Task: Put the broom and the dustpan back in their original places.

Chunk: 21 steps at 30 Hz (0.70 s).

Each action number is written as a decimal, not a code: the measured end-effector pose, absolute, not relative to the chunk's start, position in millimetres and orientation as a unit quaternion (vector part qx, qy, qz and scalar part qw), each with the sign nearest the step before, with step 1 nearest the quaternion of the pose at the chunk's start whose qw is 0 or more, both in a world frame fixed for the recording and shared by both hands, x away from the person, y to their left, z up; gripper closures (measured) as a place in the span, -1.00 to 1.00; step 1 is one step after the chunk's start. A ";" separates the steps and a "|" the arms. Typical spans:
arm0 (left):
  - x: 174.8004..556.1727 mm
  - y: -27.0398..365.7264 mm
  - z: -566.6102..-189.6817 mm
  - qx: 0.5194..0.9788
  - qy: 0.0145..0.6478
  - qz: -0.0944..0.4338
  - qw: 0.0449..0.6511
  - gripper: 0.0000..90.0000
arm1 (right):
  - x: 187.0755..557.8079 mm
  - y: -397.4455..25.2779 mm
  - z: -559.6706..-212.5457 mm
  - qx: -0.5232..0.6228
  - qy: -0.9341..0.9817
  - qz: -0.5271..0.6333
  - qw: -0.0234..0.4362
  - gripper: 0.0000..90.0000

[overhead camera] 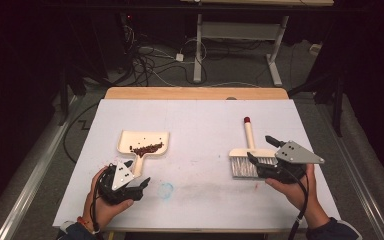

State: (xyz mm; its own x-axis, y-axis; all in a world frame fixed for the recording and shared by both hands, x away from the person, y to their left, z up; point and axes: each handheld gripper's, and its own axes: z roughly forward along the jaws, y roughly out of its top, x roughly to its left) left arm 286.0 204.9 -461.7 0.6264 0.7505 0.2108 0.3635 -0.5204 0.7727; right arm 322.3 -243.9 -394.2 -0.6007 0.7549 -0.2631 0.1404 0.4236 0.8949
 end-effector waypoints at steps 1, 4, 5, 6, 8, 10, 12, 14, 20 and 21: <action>285.9 204.6 -461.7 0.828 0.336 0.272 0.357 -0.48 | 321.4 -245.0 -395.0 0.289 0.772 0.452 0.340 -0.45; 285.5 203.9 -461.8 0.830 0.334 0.272 0.355 -0.48 | 318.9 -248.5 -397.2 0.290 0.771 0.454 0.340 -0.46; 285.4 203.7 -461.9 0.830 0.333 0.273 0.355 -0.48 | 318.1 -249.3 -398.1 0.289 0.771 0.455 0.340 -0.46; 285.3 203.4 -461.9 0.831 0.332 0.273 0.353 -0.48 | 317.1 -250.0 -399.0 0.290 0.771 0.455 0.340 -0.46; 285.2 202.7 -462.1 0.831 0.330 0.272 0.354 -0.48 | 315.4 -250.7 -401.2 0.291 0.772 0.447 0.347 -0.47; 285.2 202.2 -462.2 0.833 0.328 0.274 0.353 -0.48 | 313.5 -252.1 -403.9 0.292 0.773 0.442 0.349 -0.47; 285.1 201.6 -462.4 0.834 0.326 0.274 0.351 -0.48 | 312.2 -254.2 -406.7 0.290 0.773 0.447 0.344 -0.47; 285.1 201.1 -462.6 0.834 0.326 0.274 0.350 -0.48 | 310.9 -255.7 -409.6 0.288 0.774 0.447 0.343 -0.48; 284.9 199.9 -462.2 0.835 0.321 0.279 0.349 -0.48 | 306.9 -259.6 -422.1 0.290 0.778 0.446 0.334 -0.53; 284.8 199.7 -462.2 0.835 0.320 0.279 0.349 -0.48 | 306.1 -260.5 -424.0 0.290 0.778 0.445 0.335 -0.54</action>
State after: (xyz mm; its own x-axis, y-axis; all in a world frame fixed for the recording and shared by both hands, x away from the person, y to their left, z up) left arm 284.8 199.7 -462.2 0.6394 0.7300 0.2415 0.3406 -0.5505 0.7622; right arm 306.1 -260.5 -424.0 -0.6077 0.7491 -0.2637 0.1526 0.4360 0.8869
